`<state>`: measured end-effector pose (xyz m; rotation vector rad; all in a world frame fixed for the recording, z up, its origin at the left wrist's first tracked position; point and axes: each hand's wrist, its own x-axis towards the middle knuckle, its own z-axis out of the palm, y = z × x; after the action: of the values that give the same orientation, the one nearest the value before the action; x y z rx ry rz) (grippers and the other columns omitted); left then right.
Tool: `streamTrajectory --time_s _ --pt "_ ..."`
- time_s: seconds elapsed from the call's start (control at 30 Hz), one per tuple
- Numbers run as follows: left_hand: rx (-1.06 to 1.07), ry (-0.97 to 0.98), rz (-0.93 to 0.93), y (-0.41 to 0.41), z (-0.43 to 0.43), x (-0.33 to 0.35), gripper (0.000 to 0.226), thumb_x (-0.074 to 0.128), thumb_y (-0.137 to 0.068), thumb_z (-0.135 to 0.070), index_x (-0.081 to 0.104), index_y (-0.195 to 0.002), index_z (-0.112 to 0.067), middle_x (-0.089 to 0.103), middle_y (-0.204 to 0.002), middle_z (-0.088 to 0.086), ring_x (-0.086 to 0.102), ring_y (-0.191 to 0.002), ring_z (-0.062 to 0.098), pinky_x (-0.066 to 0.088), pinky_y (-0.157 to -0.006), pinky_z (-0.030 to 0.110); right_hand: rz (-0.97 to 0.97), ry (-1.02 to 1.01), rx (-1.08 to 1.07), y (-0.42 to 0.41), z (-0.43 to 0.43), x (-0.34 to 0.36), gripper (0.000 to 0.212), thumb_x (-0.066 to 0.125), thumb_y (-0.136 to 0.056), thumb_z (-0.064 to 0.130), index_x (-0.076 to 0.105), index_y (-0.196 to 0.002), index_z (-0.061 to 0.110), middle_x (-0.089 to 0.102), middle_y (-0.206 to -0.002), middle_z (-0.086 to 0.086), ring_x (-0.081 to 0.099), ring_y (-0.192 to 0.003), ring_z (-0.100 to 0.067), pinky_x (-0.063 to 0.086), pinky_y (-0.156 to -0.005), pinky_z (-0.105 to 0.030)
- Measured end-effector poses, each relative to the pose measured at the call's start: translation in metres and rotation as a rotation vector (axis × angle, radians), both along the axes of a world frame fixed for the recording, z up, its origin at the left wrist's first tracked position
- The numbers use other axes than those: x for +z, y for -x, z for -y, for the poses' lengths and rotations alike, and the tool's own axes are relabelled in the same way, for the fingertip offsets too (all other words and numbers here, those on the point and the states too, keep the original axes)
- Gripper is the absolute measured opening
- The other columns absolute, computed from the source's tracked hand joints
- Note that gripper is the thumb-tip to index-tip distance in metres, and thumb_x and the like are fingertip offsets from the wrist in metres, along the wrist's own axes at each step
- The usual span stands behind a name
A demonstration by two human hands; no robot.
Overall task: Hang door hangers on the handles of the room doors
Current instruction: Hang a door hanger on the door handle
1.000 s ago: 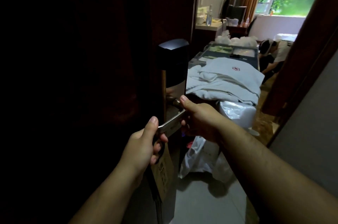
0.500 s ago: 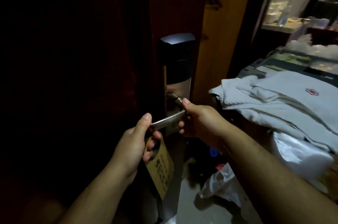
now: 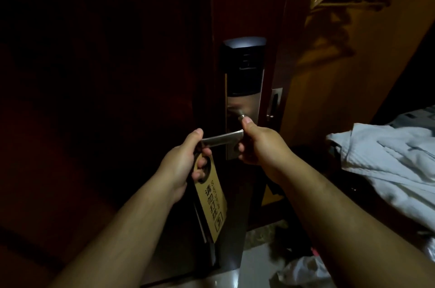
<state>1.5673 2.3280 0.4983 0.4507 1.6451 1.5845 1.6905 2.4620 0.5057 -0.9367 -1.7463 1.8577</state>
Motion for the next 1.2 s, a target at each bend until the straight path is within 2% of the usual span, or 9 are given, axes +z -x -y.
streamTrajectory --time_s 0.37,0.67,1.2 --pt "0.015 0.030 -0.066 0.009 -0.005 0.005 0.054 0.054 -0.088 -0.062 0.066 -0.091 -0.009 0.049 -0.057 -0.005 0.038 -0.043 0.007 0.039 -0.059 0.028 -0.031 0.067 -0.007 0.009 -0.010 0.004 0.041 0.045 -0.098 0.051 0.063 -0.097 0.015 0.059 -0.062 0.002 0.056 -0.066 -0.017 0.049 -0.081 -0.039" --pt "0.070 0.055 -0.129 0.015 -0.019 0.006 0.056 0.052 -0.089 -0.063 0.068 -0.092 -0.010 0.049 -0.060 -0.005 0.039 -0.044 0.007 0.039 -0.059 0.028 -0.022 0.084 0.004 0.019 -0.020 0.008 0.042 0.044 -0.098 0.052 0.061 -0.097 0.014 0.058 -0.064 0.000 0.054 -0.062 -0.016 0.046 -0.073 -0.035" --pt "0.097 0.065 -0.135 0.034 -0.042 0.006 0.056 0.051 -0.089 -0.064 0.068 -0.091 -0.011 0.049 -0.060 -0.005 0.040 -0.045 0.006 0.041 -0.059 0.027 0.011 0.079 -0.009 0.043 -0.043 0.012 0.042 0.043 -0.098 0.053 0.061 -0.090 0.016 0.060 -0.063 0.001 0.055 -0.063 -0.016 0.046 -0.077 -0.038"
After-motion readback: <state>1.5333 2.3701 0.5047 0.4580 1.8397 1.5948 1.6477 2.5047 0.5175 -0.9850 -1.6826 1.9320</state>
